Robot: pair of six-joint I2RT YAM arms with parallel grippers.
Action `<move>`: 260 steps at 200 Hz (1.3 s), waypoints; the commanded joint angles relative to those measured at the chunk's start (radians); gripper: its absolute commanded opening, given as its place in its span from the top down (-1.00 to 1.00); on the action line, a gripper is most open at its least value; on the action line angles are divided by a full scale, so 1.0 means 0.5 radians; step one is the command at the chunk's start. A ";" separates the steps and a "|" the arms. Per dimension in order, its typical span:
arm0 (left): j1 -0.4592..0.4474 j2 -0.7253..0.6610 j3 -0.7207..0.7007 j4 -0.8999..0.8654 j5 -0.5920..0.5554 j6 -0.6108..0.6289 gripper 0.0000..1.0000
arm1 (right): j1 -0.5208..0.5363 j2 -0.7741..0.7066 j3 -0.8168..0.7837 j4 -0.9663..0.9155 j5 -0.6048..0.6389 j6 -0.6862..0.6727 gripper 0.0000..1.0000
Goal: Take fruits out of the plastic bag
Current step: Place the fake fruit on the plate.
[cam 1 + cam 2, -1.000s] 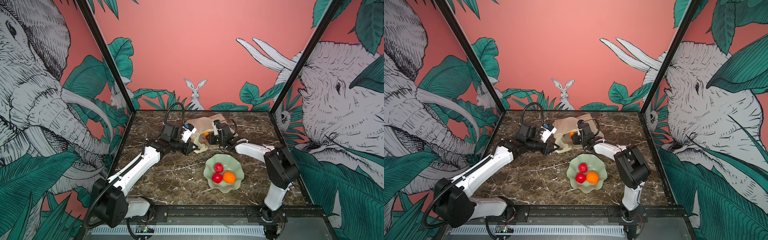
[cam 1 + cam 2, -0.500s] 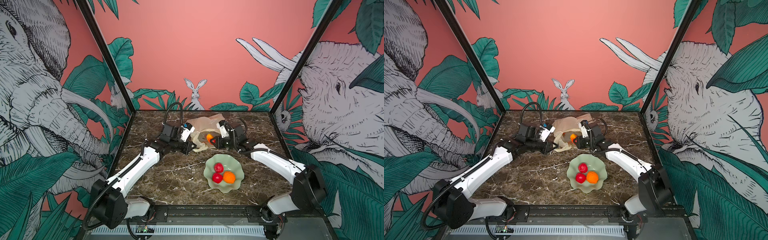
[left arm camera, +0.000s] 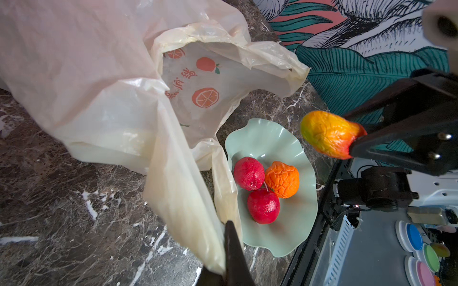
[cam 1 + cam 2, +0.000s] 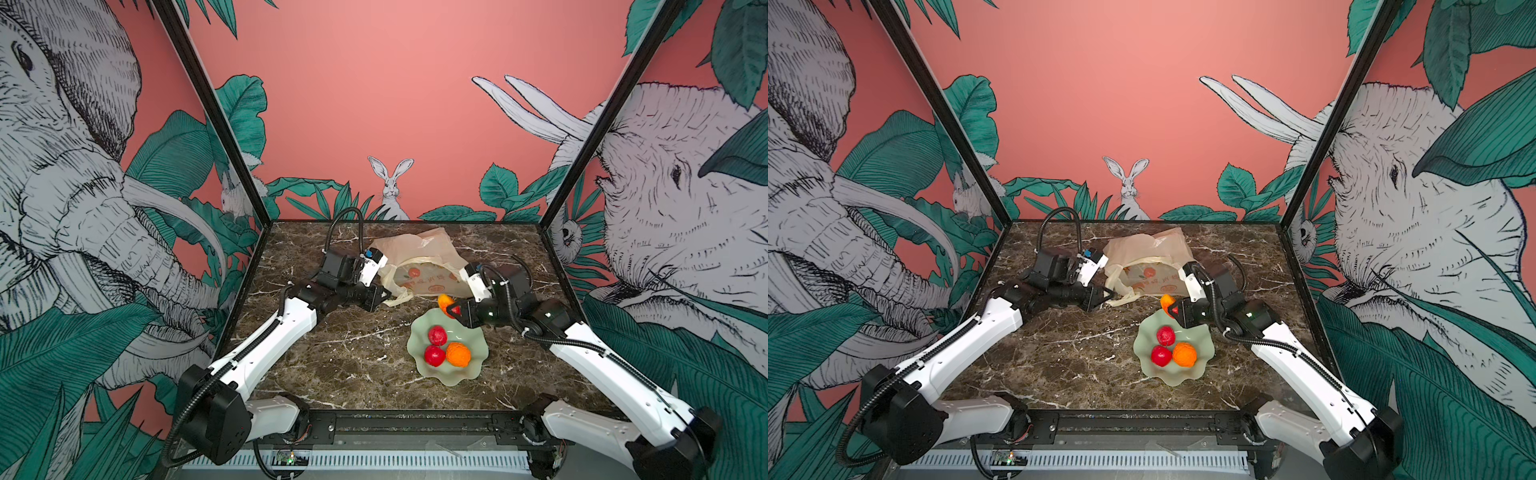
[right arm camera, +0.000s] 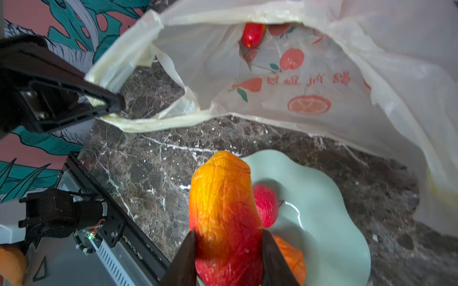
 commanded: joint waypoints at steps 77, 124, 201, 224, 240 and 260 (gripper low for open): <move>-0.007 -0.039 -0.017 0.087 0.041 -0.047 1.00 | 0.046 -0.024 -0.234 -0.376 0.464 0.205 0.68; -0.009 -0.086 -0.040 0.051 0.010 -0.056 1.00 | 0.046 0.231 -0.196 -0.193 0.510 0.121 0.66; -0.009 -0.109 -0.075 0.027 -0.003 -0.083 1.00 | 0.046 0.484 -0.150 -0.203 0.576 -0.014 0.40; -0.009 -0.102 -0.075 0.027 -0.004 -0.077 1.00 | 0.046 0.485 -0.167 -0.197 0.579 -0.011 0.22; -0.009 -0.093 -0.075 0.036 0.002 -0.080 1.00 | 0.046 0.485 -0.167 -0.205 0.586 -0.011 0.11; -0.010 -0.085 -0.068 0.039 0.012 -0.081 1.00 | 0.046 0.481 -0.157 -0.232 0.599 -0.014 -0.01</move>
